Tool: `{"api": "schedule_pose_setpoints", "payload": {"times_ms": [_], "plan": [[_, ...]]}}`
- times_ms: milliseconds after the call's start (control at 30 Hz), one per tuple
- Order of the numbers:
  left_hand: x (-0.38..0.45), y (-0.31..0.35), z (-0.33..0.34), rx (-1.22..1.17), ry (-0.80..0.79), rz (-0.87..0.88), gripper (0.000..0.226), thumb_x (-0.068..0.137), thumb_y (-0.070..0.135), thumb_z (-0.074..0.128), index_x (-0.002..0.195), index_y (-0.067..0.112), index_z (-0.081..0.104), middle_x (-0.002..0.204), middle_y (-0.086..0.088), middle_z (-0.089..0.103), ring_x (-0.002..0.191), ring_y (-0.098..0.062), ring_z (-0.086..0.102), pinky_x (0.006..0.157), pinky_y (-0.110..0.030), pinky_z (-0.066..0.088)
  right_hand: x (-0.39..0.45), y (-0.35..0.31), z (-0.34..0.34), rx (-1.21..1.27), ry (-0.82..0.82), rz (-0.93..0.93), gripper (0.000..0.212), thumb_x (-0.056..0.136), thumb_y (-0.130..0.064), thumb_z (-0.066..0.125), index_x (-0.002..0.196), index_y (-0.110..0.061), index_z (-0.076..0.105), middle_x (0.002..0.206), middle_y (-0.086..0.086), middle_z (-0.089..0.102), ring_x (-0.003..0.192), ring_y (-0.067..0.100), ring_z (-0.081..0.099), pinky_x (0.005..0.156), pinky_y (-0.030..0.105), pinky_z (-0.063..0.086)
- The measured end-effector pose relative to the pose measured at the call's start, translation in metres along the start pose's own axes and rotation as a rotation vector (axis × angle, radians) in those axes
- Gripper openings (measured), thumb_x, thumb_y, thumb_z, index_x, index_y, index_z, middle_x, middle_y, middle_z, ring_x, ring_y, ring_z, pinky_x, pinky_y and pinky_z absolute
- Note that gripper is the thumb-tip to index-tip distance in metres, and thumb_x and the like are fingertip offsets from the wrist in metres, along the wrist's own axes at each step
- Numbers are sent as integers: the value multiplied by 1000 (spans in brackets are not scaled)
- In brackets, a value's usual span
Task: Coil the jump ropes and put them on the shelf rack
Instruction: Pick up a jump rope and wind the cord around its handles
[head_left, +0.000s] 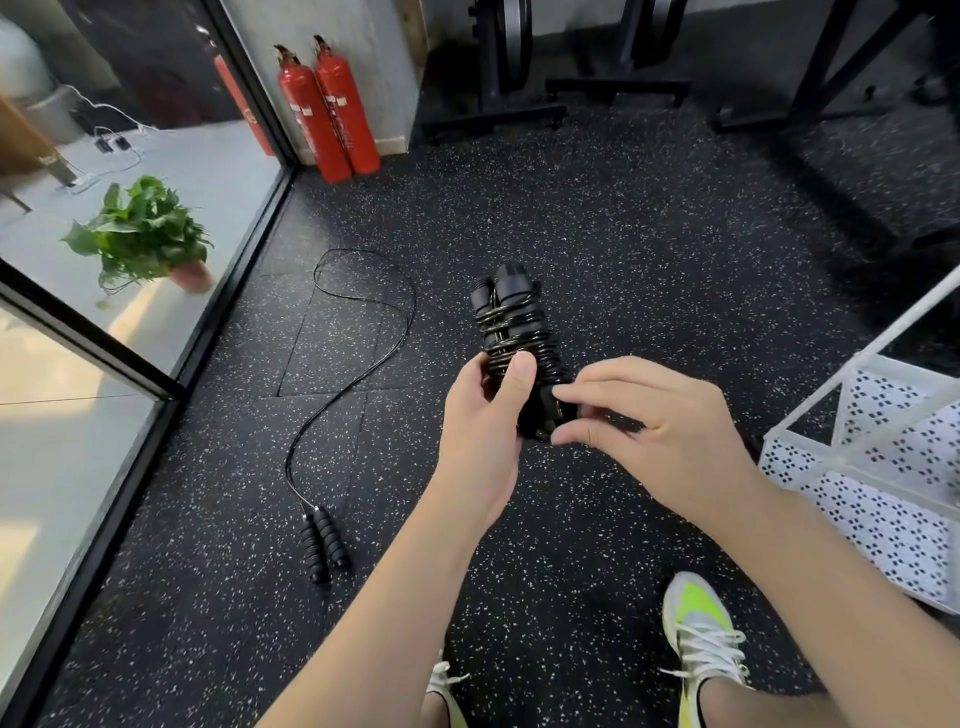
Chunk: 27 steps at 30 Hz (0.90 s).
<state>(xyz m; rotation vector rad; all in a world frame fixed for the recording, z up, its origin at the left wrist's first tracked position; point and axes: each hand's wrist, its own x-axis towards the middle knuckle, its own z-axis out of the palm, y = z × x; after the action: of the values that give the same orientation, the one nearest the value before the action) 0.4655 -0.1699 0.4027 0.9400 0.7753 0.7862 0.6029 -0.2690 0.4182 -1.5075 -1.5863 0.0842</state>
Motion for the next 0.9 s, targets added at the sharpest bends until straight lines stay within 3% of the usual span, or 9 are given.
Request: {"api": "schedule_pose_setpoints", "payload": {"times_ms": [167, 300, 400, 500, 733, 900], "plan": [[-1, -3, -2, 90, 15, 10, 46, 91, 36, 67, 122, 2, 61, 107, -11, 72, 100, -28, 67, 96, -54, 52, 0, 4, 2, 0, -68, 28, 29, 83, -25, 78, 111, -17, 79, 102, -8, 71, 83, 4, 63, 73, 16, 49], [1, -4, -6, 151, 18, 28, 51, 87, 45, 72, 122, 7, 64, 114, -12, 73, 112, -36, 67, 106, -63, 47, -3, 8, 1, 7, -100, 13, 31, 88, 2, 72, 114, -14, 78, 107, -4, 71, 93, -6, 65, 86, 8, 50], [-1, -6, -2, 181, -4, 23, 59, 83, 52, 73, 125, 11, 64, 120, -14, 71, 119, -39, 64, 107, -63, 46, -1, 3, -1, 2, 17, 37, 18, 87, -9, 76, 102, -17, 81, 97, -8, 74, 89, 1, 67, 83, 11, 51], [-1, -7, 1, 217, -19, 37, 58, 82, 54, 71, 126, 17, 64, 121, -8, 72, 119, -33, 65, 108, -61, 47, 2, -2, -4, 161, 60, 295, 21, 81, -19, 83, 98, -30, 75, 84, -19, 74, 86, 1, 68, 77, 10, 47], [-1, -6, -3, 228, -80, 30, 50, 86, 55, 69, 123, 22, 66, 122, -9, 71, 115, -29, 65, 108, -64, 44, -4, -1, 5, 126, 150, 259, 15, 83, -20, 79, 98, -18, 76, 98, -10, 67, 93, 3, 64, 82, 11, 46], [-1, -2, -6, 214, -148, 1, 43, 93, 40, 67, 126, 14, 64, 127, -17, 68, 114, -28, 65, 107, -58, 48, -6, -2, 10, 64, 59, 271, 11, 92, -27, 69, 97, -17, 67, 97, -14, 61, 91, 1, 59, 79, 7, 40]]}}
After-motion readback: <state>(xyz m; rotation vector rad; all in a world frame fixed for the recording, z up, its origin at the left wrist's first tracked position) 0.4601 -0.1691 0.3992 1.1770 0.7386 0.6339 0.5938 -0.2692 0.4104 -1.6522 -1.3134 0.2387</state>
